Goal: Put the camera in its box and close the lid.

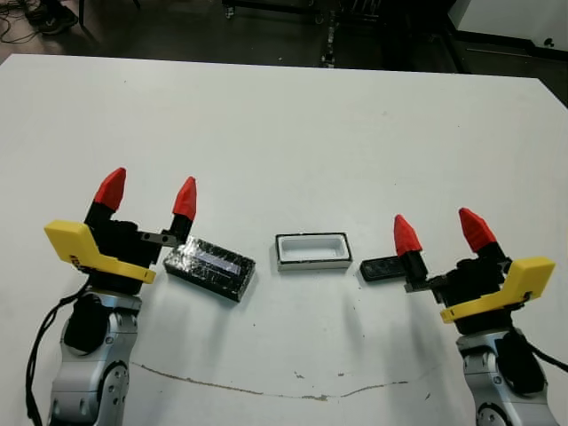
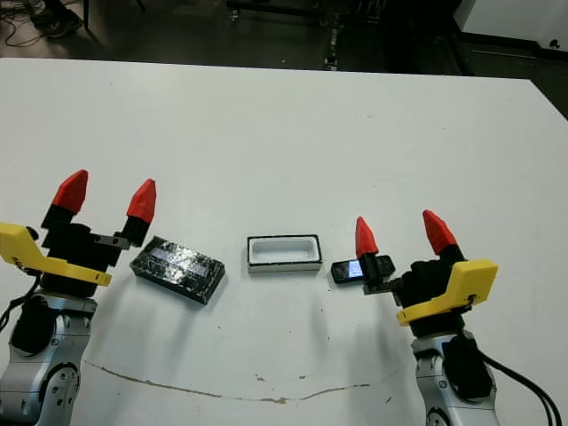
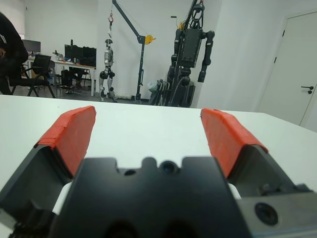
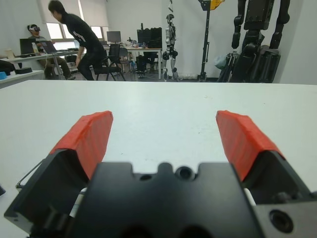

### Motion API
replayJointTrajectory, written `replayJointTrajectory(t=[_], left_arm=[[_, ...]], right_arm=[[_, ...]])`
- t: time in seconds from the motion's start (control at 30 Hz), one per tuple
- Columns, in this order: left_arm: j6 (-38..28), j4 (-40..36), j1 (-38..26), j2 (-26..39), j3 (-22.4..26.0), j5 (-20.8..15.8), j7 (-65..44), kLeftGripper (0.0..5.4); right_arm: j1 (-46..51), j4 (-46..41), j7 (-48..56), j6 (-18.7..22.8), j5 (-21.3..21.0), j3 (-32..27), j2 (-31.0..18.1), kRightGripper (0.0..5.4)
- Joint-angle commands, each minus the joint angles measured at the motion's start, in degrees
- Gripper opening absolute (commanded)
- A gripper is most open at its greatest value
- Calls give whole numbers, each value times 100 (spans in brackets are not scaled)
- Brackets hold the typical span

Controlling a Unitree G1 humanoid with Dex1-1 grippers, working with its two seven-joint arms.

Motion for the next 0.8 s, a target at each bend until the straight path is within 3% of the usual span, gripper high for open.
replayJointTrajectory(t=[0.03,0.27,0.47,0.8], left_arm=[[-39,31,44,2,-15,53,13,539],[-15,-13,94,-51,-56,134,109,539],[-52,-12,110,-61,-72,119,113,539],[-42,13,98,-37,-24,21,91,539]], right_arm=[[18,19,18,22,41,-57,-66,540],[56,59,89,5,69,-75,-106,540],[-139,32,364,146,261,-329,-481,540],[-1846,837,2319,1032,1002,-1066,-2878,540]])
